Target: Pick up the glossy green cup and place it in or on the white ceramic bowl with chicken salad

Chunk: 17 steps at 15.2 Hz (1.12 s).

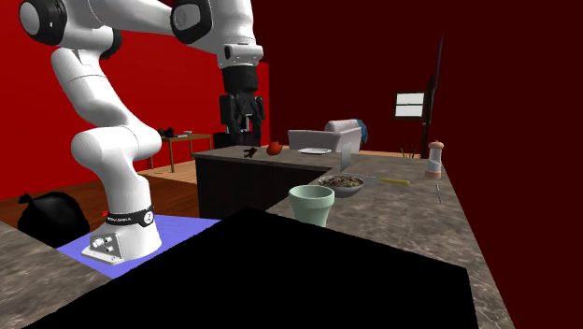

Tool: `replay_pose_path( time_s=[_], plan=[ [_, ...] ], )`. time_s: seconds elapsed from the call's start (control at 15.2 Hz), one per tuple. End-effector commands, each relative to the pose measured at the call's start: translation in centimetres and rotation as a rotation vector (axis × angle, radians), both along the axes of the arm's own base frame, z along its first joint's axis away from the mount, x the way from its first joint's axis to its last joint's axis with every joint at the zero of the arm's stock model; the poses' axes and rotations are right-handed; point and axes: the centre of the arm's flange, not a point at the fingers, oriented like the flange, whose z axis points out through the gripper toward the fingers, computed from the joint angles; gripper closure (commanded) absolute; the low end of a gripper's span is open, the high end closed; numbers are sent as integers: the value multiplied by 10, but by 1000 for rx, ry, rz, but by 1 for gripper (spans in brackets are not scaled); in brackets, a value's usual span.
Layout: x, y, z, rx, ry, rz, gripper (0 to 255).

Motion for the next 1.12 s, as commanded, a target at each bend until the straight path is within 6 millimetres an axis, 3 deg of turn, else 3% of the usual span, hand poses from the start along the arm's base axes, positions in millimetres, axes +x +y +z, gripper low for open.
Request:
replay_pose_path(
  time_s=[0.0, 0.73, 1.06],
  plan=[
    [18, -5, -19, 8, -13, -3, 0],
    [121, -34, -109, 54, -72, -15, 0],
    [125, -33, -131, 54, -72, -15, 0]
  ],
)
